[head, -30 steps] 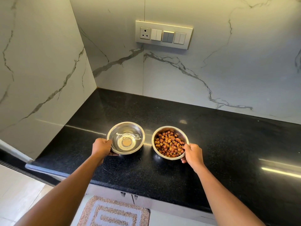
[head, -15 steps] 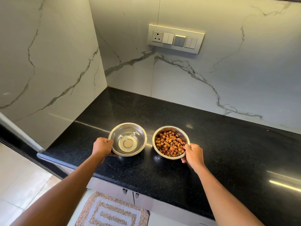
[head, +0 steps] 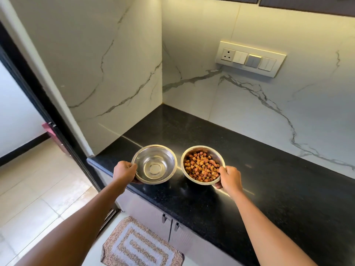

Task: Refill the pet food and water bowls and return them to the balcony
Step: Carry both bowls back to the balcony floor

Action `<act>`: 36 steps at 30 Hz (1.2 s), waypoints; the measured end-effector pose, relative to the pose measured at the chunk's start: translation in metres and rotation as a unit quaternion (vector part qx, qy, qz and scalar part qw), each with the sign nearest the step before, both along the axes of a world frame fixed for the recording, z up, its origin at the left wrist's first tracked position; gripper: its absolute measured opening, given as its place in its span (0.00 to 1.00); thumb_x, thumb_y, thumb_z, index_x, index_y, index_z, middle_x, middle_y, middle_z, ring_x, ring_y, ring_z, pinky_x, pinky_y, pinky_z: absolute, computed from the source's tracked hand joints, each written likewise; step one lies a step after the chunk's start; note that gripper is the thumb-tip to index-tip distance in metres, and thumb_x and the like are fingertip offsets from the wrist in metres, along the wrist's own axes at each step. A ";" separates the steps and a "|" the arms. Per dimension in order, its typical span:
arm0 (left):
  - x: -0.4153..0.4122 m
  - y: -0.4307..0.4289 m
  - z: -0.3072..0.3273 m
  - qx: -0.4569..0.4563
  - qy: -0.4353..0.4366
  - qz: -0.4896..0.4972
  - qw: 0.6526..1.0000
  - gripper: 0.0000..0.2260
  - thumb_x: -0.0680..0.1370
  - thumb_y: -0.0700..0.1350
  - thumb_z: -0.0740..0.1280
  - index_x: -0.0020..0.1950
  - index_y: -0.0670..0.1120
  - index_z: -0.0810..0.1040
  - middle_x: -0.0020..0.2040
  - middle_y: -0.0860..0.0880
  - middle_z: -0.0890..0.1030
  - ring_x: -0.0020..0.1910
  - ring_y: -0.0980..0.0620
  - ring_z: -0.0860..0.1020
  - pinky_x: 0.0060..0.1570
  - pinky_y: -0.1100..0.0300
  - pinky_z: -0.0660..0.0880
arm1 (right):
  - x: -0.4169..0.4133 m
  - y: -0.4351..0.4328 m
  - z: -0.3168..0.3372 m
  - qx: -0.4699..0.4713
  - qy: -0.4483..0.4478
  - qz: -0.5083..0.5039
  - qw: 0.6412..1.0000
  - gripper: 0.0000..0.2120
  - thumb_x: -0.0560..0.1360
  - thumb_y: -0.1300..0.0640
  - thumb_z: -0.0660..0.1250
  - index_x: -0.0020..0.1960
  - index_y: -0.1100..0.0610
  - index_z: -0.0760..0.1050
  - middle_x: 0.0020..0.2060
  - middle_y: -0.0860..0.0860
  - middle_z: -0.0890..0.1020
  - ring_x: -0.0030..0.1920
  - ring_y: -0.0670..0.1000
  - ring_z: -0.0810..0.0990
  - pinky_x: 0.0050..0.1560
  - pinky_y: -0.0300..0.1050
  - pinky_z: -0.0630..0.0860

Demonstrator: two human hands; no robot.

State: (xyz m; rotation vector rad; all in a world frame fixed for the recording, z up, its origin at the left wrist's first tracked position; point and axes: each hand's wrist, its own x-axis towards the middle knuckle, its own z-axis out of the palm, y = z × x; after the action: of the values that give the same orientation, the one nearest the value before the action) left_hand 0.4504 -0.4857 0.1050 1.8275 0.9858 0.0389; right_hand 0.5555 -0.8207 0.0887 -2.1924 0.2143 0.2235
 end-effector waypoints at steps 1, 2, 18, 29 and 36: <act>-0.007 0.006 0.001 -0.004 -0.002 0.008 1.000 0.14 0.82 0.42 0.65 0.44 0.34 0.82 0.33 0.42 0.82 0.23 0.53 0.81 0.23 0.64 0.75 | 0.000 0.007 0.001 -0.002 -0.001 0.009 1.000 0.15 0.86 0.58 0.59 0.52 0.66 0.80 0.39 0.56 0.83 0.30 0.51 0.84 0.22 0.37 0.77; -0.015 0.012 0.002 -0.013 -0.005 0.012 1.000 0.14 0.82 0.42 0.65 0.46 0.31 0.82 0.34 0.40 0.83 0.24 0.53 0.82 0.24 0.62 0.78 | 0.000 0.014 0.001 -0.002 -0.002 0.018 1.000 0.15 0.86 0.58 0.59 0.52 0.66 0.80 0.39 0.57 0.83 0.29 0.51 0.84 0.22 0.37 0.78; -0.147 0.110 0.011 -0.033 -0.059 0.141 0.988 0.14 0.81 0.40 0.66 0.41 0.30 0.78 0.37 0.32 0.82 0.29 0.36 0.85 0.32 0.41 0.84 | -0.052 0.148 0.010 -0.015 -0.022 0.141 0.990 0.17 0.84 0.58 0.59 0.42 0.64 0.80 0.33 0.57 0.84 0.24 0.52 0.83 0.28 0.49 0.82; -0.252 0.179 0.006 -0.020 -0.056 0.205 0.977 0.15 0.80 0.40 0.65 0.43 0.27 0.77 0.35 0.32 0.82 0.29 0.37 0.85 0.40 0.34 0.83 | -0.118 0.251 0.010 -0.034 -0.043 0.225 0.973 0.20 0.82 0.58 0.61 0.32 0.59 0.74 0.29 0.56 0.81 0.27 0.55 0.82 0.24 0.44 0.75; -0.313 0.217 0.005 -0.013 -0.057 0.249 0.967 0.13 0.80 0.38 0.64 0.42 0.28 0.78 0.35 0.33 0.83 0.28 0.38 0.85 0.40 0.36 0.83 | -0.155 0.312 0.006 -0.003 -0.020 0.268 0.963 0.17 0.83 0.61 0.60 0.36 0.63 0.75 0.28 0.57 0.79 0.19 0.48 0.79 0.17 0.37 0.71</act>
State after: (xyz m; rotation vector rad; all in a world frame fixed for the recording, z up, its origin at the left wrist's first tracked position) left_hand 0.1370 -0.2684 0.1100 1.4951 1.3317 0.4313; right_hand 0.4008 -0.5082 0.0943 -2.2192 -0.4094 0.4757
